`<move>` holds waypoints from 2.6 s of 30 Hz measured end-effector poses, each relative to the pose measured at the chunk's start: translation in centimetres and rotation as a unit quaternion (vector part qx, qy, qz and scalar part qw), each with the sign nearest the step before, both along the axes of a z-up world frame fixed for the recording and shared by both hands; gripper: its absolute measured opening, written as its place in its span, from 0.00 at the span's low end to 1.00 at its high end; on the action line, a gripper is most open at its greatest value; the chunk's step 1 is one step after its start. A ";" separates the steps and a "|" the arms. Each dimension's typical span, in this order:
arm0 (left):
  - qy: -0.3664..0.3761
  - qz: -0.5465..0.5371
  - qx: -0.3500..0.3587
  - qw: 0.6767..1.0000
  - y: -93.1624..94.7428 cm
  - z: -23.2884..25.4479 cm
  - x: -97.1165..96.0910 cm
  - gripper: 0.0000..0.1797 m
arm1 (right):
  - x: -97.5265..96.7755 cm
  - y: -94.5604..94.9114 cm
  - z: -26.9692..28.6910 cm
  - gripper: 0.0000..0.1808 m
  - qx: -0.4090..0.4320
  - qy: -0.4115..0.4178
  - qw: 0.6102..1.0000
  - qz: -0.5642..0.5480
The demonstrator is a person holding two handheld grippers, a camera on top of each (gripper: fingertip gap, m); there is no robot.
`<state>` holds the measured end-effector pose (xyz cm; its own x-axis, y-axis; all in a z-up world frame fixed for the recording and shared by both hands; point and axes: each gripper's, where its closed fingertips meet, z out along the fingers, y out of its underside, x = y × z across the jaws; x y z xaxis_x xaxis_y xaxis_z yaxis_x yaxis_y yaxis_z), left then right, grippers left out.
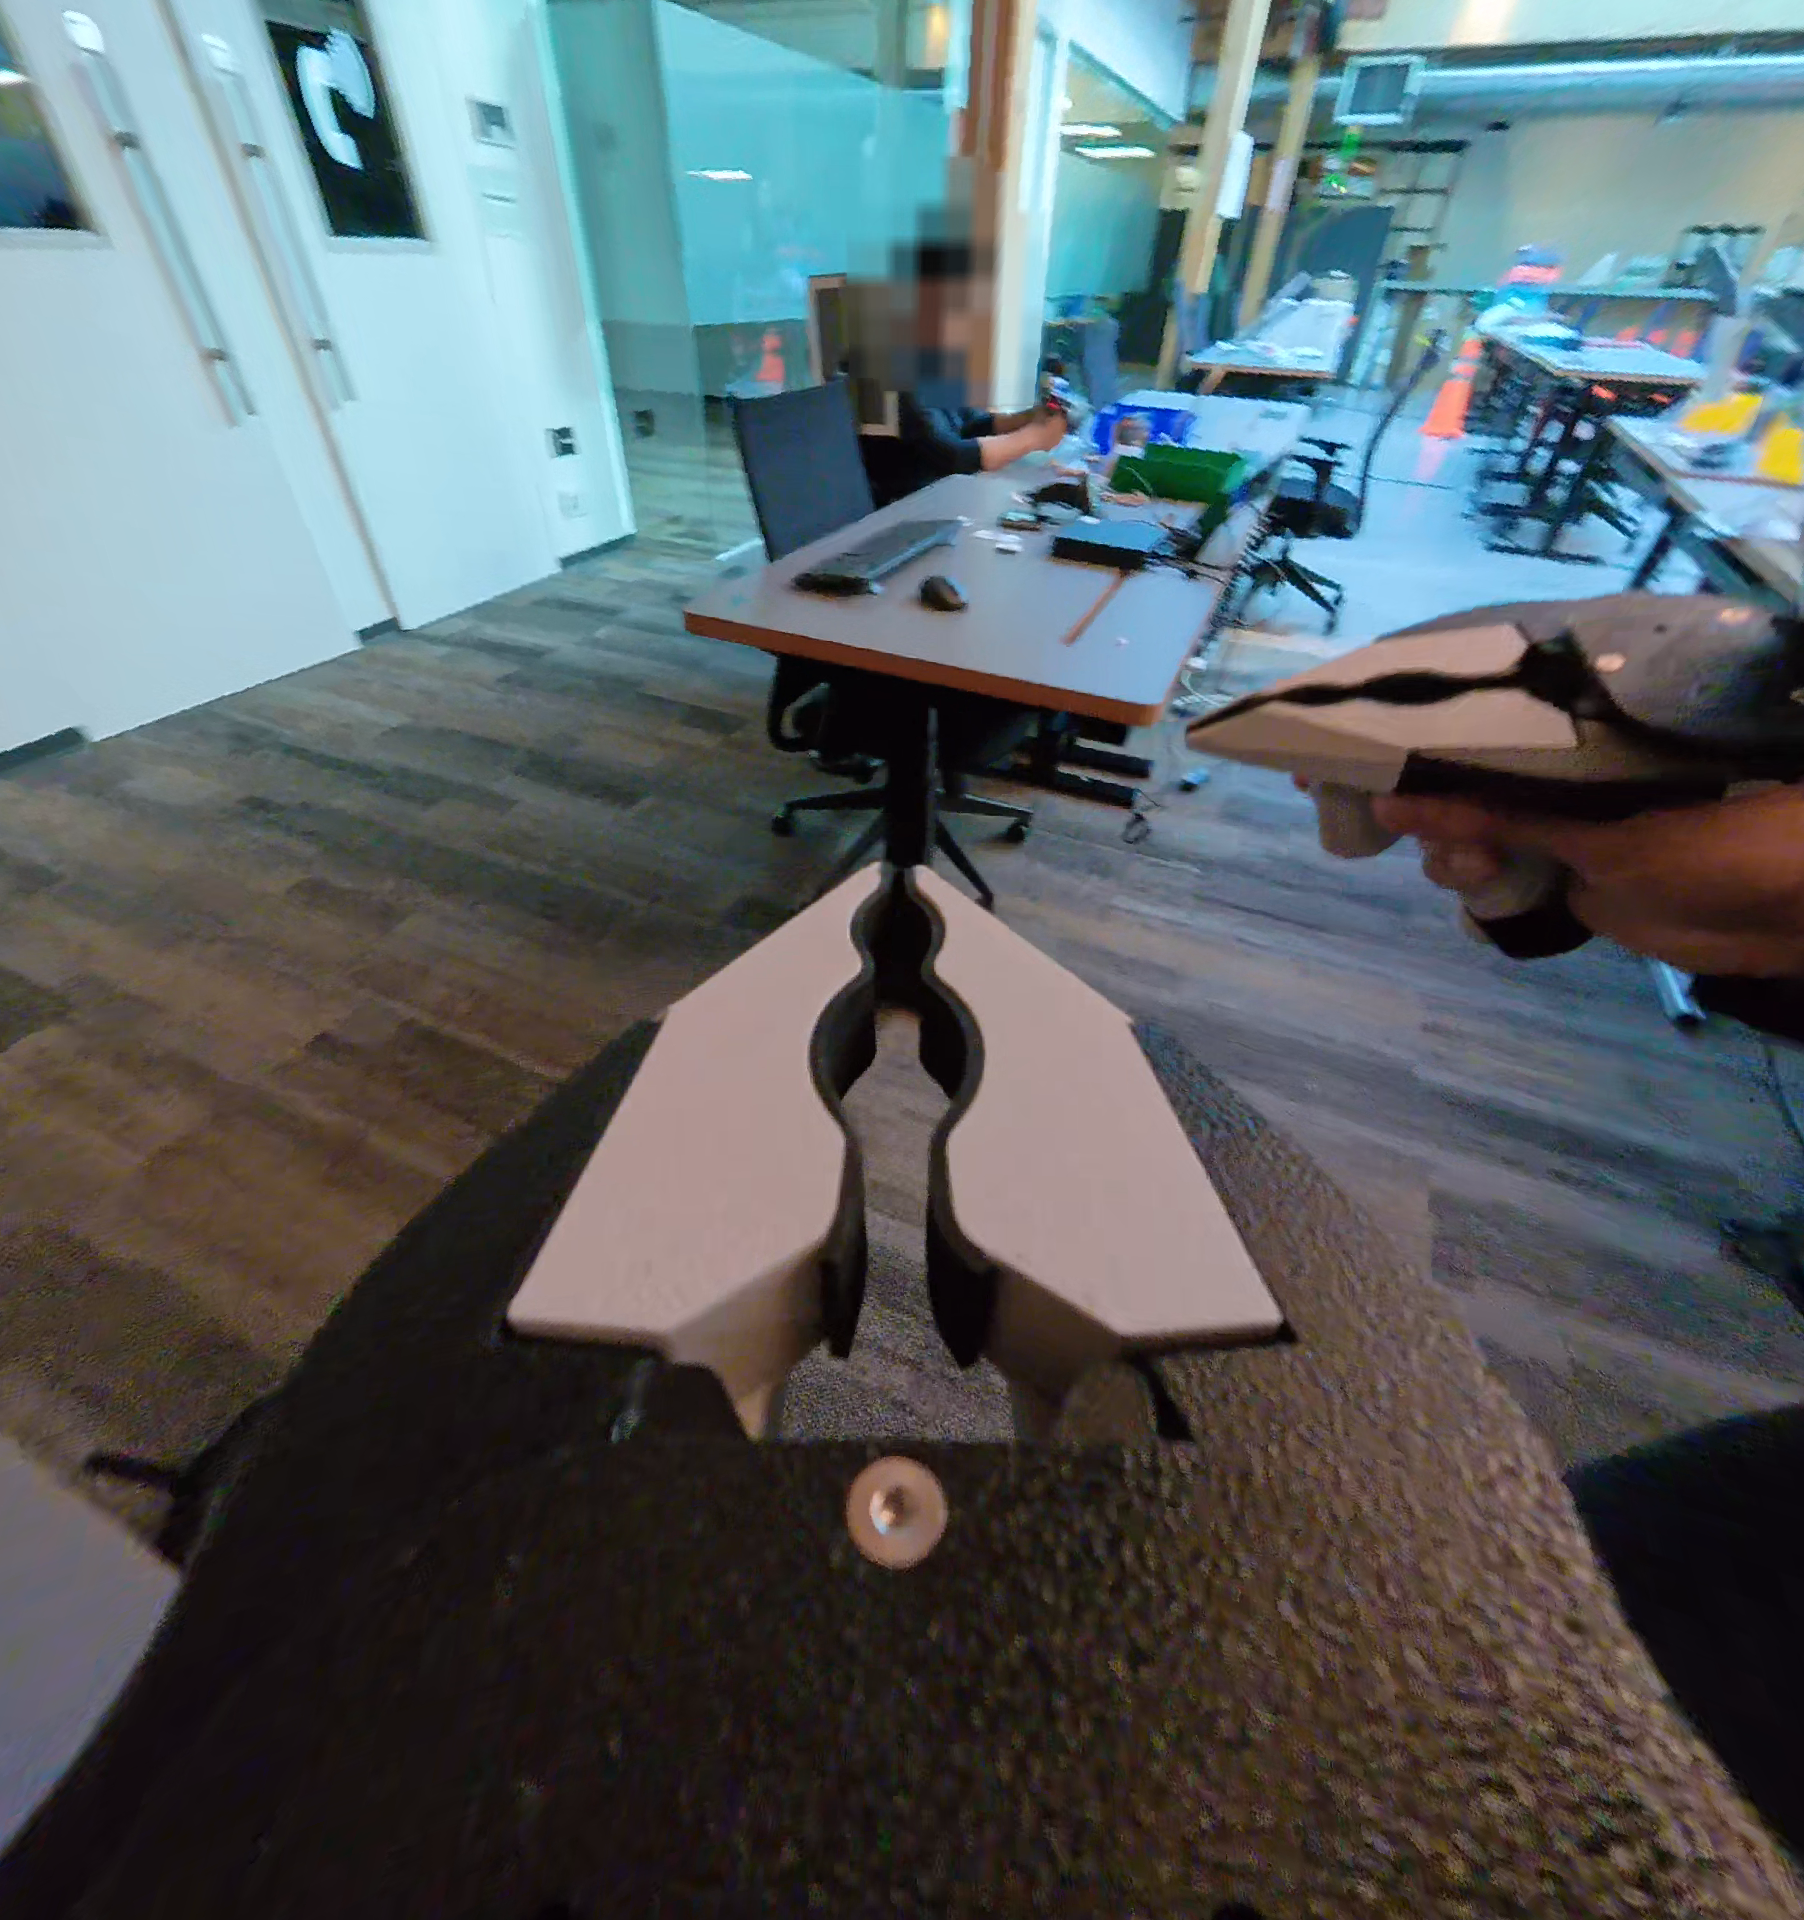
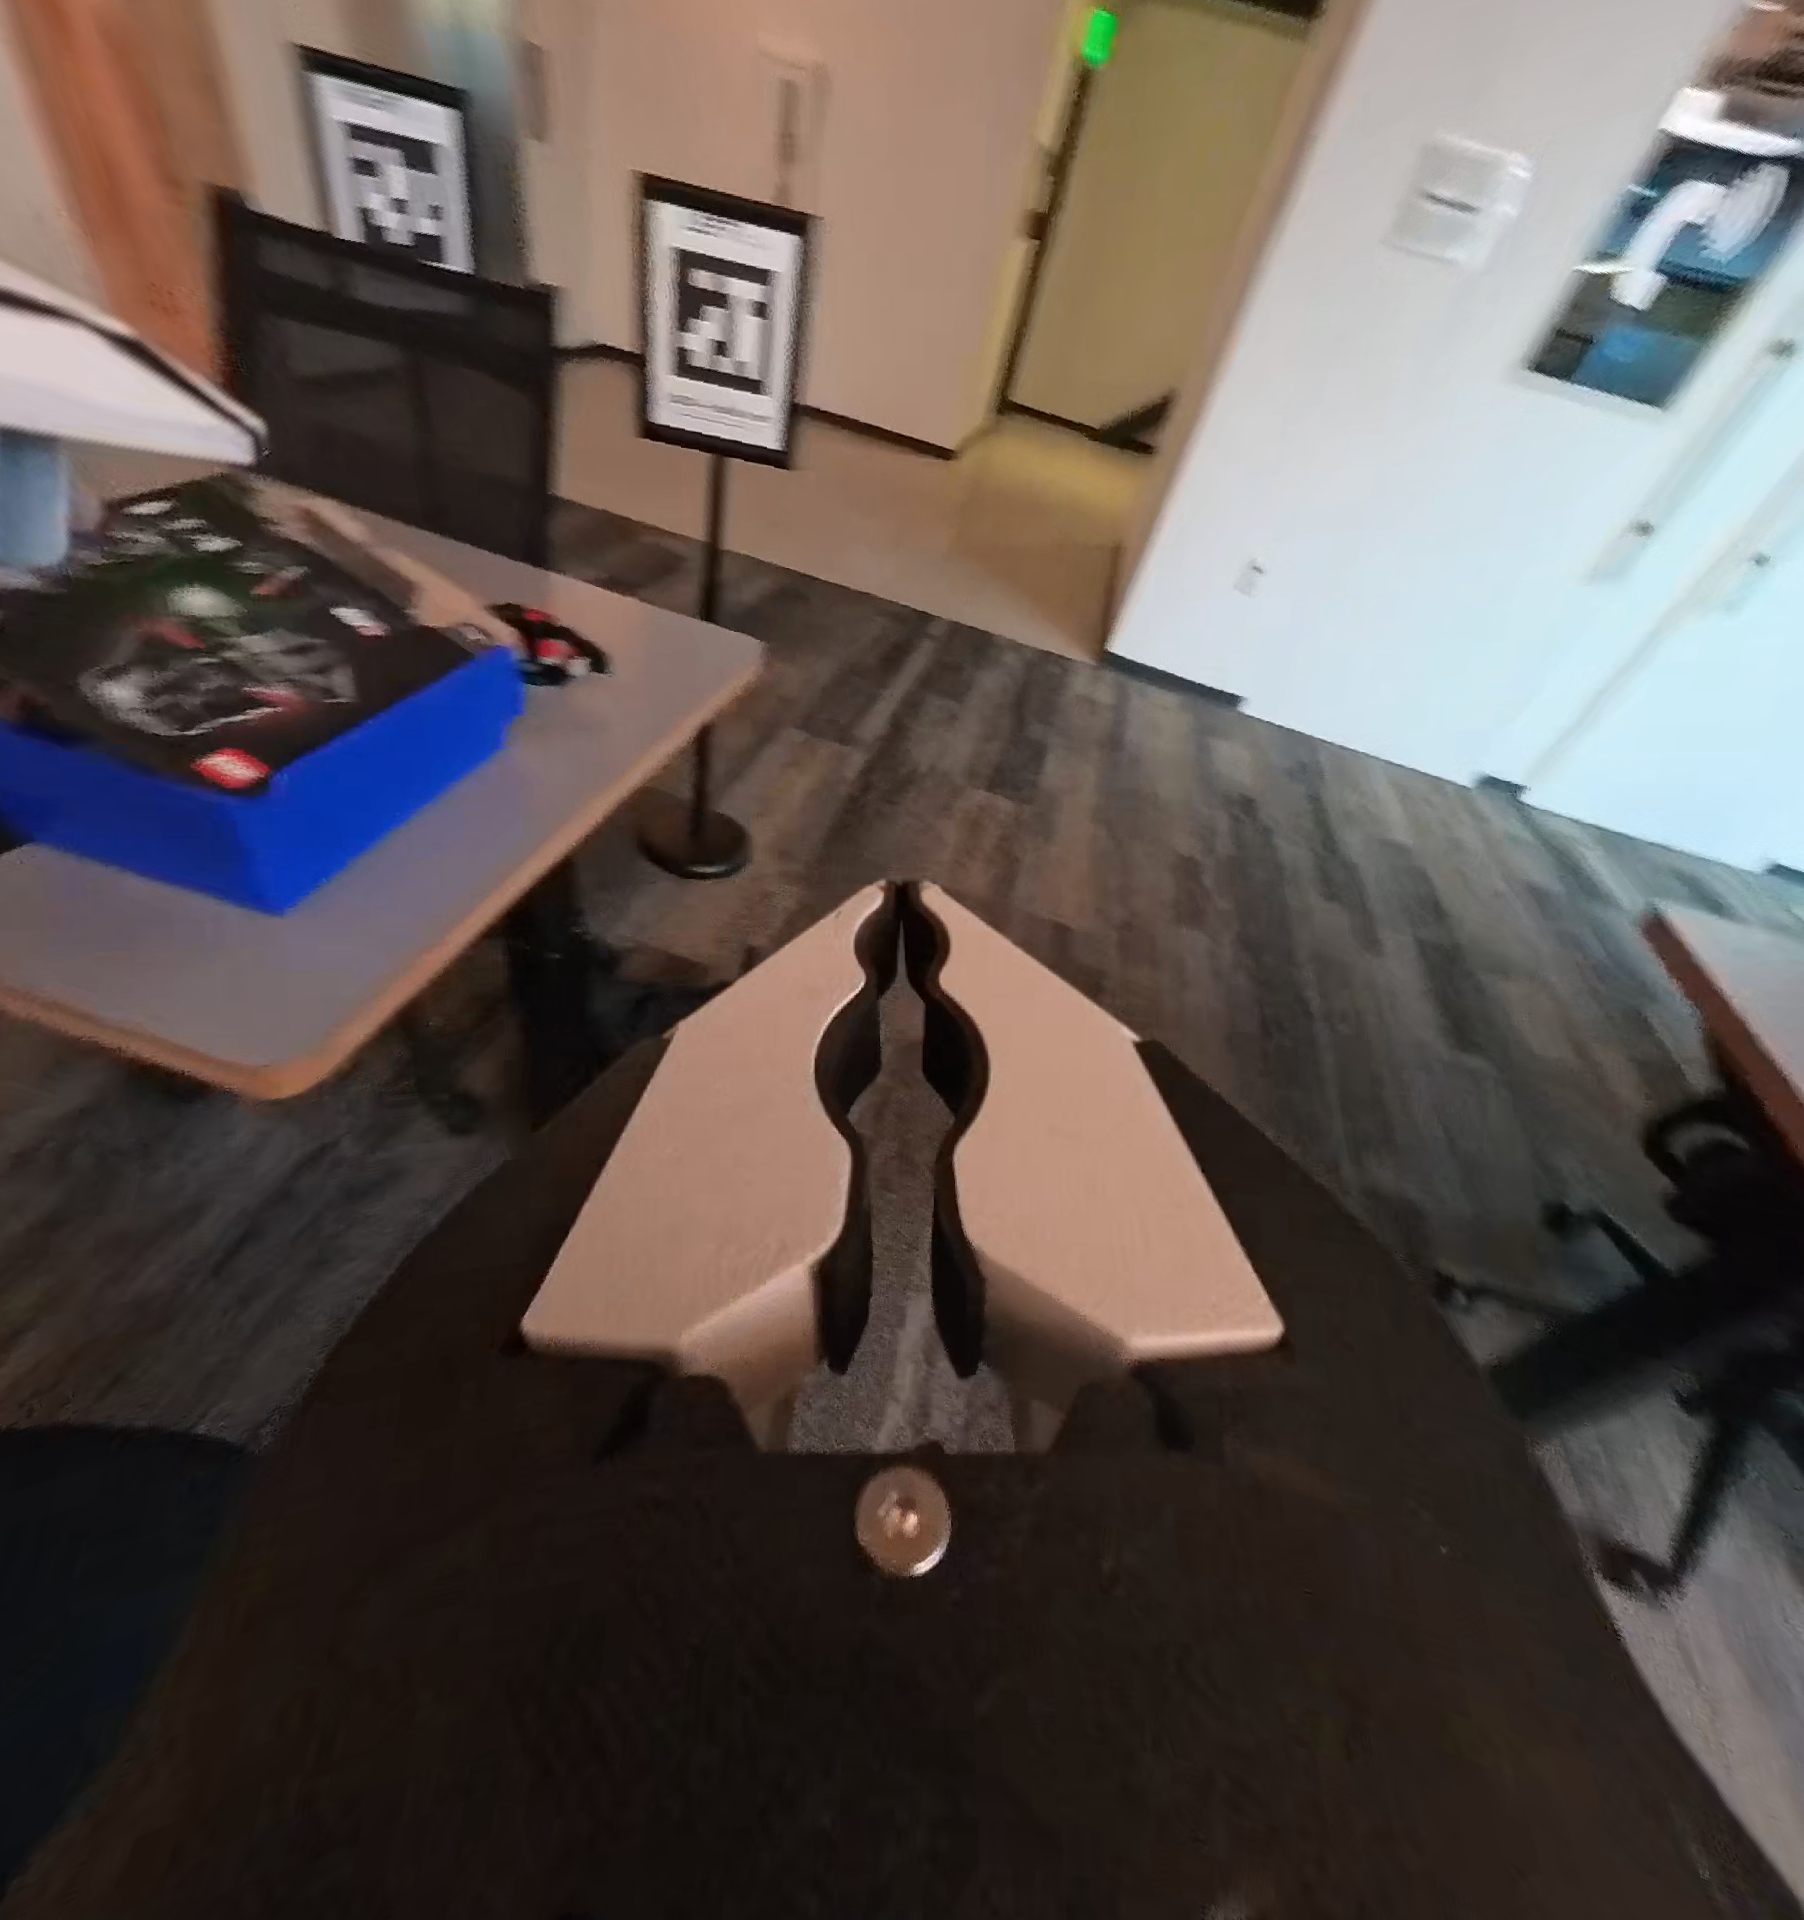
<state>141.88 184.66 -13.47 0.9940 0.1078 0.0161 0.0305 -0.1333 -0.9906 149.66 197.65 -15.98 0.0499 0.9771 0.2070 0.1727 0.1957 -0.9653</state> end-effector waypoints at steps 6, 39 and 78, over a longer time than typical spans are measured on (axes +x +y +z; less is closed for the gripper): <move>-0.019 -0.104 -0.018 0.994 11.8 -1.4 0.0 0.05 | 7.3 11.5 -1.0 0.01 -0.017 -0.008 0.985 -0.169; -0.027 -0.620 -0.082 0.780 81.5 -6.9 45.0 0.51 | 52.7 58.7 -12.0 0.70 -0.129 -0.064 0.719 -0.680; -0.012 -0.593 -0.063 0.803 192.7 -7.1 106.1 0.70 | 113.9 164.8 -9.4 0.71 -0.065 -0.042 0.686 -0.723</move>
<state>248.00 377.32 -20.56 0.3980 -0.9120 0.0993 -0.1739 -0.1813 -0.9679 263.60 362.48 -25.39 0.9805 -0.0712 0.1833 0.1508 -0.3259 -0.9333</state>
